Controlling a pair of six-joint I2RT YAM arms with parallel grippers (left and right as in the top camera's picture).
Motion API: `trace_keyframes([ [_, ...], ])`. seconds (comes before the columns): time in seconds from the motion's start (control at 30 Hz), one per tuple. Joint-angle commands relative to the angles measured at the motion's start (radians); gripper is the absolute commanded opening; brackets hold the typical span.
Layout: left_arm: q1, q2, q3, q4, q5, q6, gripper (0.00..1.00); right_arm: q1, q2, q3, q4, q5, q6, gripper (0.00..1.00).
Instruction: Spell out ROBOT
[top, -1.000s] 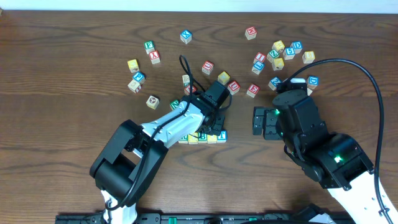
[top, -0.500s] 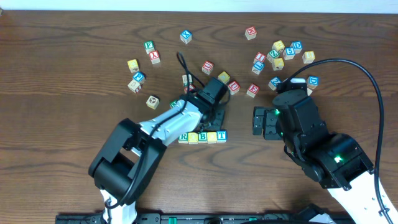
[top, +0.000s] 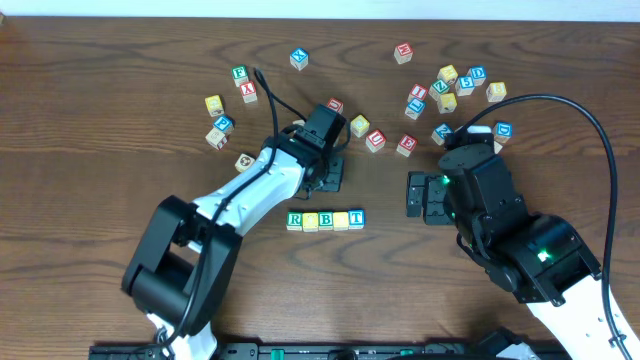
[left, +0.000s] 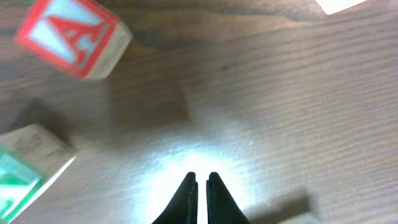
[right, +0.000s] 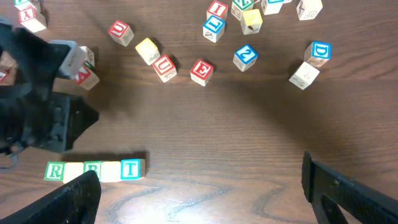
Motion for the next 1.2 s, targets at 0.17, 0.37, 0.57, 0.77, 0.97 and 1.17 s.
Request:
trace_keyframes([
  [0.17, 0.002, -0.024, 0.020, -0.148, -0.281, -0.047, 0.07, -0.004, -0.003, -0.004, -0.002, 0.004, -0.007, 0.99],
  [0.37, 0.036, -0.024, 0.020, -0.200, -0.293, -0.068, 0.07, -0.004, -0.003, -0.004, -0.002, 0.004, -0.007, 0.99],
  [0.57, 0.086, -0.024, 0.020, -0.275, -0.292, -0.129, 0.07, -0.004, -0.003, -0.004, -0.002, 0.004, -0.007, 0.99],
  [0.77, 0.091, -0.024, 0.020, -0.392, -0.233, -0.170, 0.07, -0.004, -0.003, -0.004, -0.002, 0.004, -0.007, 0.99],
  [0.97, 0.080, -0.024, 0.019, -0.425, -0.140, -0.171, 0.07, -0.004, -0.003, -0.004, -0.002, 0.004, -0.007, 0.99],
  [1.17, 0.081, -0.024, 0.019, -0.441, -0.088, -0.179, 0.08, -0.004, -0.003, -0.004, -0.002, 0.004, -0.007, 0.99],
])
